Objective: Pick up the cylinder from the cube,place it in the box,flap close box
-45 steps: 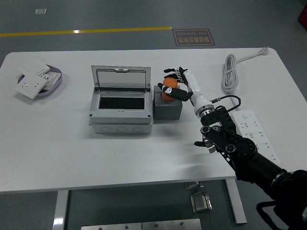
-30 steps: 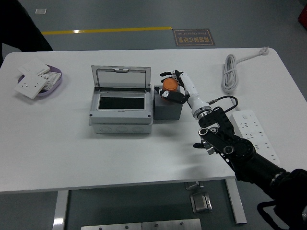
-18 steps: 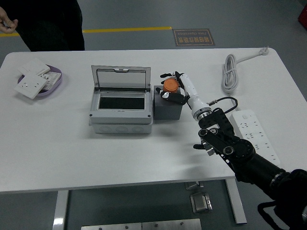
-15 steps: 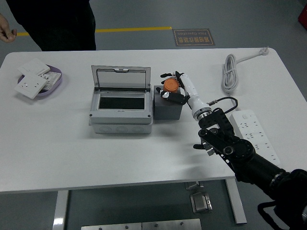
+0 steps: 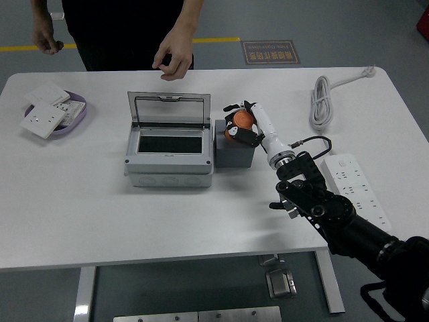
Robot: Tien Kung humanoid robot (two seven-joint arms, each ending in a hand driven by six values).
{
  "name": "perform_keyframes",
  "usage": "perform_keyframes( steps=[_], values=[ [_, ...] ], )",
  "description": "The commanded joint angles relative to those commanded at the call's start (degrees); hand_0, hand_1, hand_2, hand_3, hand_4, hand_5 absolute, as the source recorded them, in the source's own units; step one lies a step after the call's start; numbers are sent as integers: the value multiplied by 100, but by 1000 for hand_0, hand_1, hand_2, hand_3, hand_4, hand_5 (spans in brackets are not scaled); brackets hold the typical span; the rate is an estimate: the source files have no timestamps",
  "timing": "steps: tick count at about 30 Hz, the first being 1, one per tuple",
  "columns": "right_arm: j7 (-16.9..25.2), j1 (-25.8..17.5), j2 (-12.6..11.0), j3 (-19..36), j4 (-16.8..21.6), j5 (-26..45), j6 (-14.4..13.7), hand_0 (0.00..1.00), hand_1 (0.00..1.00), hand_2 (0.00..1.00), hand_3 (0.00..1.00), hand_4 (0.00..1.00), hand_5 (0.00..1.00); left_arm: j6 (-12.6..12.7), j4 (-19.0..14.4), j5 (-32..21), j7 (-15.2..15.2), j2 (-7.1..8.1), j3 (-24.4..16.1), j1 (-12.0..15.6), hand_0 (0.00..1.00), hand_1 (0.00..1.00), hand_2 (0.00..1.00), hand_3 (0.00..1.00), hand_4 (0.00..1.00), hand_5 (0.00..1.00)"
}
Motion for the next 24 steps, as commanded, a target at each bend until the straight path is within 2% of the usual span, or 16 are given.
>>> perform_keyframes(
  steps=[4, 5, 10, 11, 24],
  values=[
    [-15, 1, 0, -30, 5, 18, -17, 539, 601, 522, 577, 2, 2, 5, 0, -3, -7, 2, -9, -2, 577, 596, 559, 591, 586, 186],
    [-18, 3, 0, -35, 9, 20, -21, 489, 588, 510, 562, 2, 2, 6, 0, -5, -9, 2, -9, -2, 577, 598, 559, 593, 589, 191],
    [-25, 11, 0, -36, 32, 24, -44, 489, 588, 510, 562, 2, 2, 15, 0, -4, -15, 2, -20, -2, 577, 598, 559, 593, 589, 191],
    [-25, 12, 0, -30, 37, 22, -50, 469, 575, 506, 537, 2, 2, 17, 0, 1, -14, 2, -25, -1, 577, 600, 560, 593, 595, 201],
    [-37, 57, 0, 354, 204, -128, -131, 465, 569, 510, 522, 2, 2, 32, 0, 12, -35, 4, -41, 30, 577, 607, 561, 594, 606, 232]
  ],
)
